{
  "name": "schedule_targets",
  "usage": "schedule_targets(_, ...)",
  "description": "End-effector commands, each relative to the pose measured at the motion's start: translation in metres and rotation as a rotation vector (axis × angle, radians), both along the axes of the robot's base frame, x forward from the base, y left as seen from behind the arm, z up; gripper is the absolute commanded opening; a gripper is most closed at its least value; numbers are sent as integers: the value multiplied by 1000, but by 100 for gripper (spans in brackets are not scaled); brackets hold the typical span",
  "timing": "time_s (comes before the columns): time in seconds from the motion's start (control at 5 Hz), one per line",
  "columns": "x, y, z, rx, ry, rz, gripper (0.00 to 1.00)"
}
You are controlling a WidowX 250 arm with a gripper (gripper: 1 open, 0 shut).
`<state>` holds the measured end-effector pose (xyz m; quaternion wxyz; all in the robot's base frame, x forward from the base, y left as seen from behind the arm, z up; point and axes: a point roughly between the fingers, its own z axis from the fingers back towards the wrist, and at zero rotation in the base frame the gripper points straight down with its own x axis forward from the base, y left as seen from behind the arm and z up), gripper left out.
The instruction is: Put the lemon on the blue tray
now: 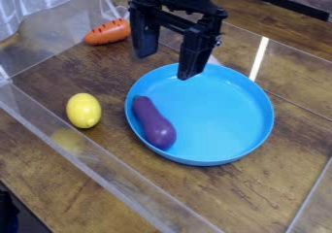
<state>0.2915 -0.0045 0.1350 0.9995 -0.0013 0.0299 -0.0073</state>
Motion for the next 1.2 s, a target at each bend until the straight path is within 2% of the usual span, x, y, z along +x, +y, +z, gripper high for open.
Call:
schedule_targets(0.0,-1,1,-5,-1,13,-37,100)
schedule_targets(0.4,-3,2,-14,-3,38,-114,100)
schedule_targets(1.0,-8,14,-26,0,70,-285,100)
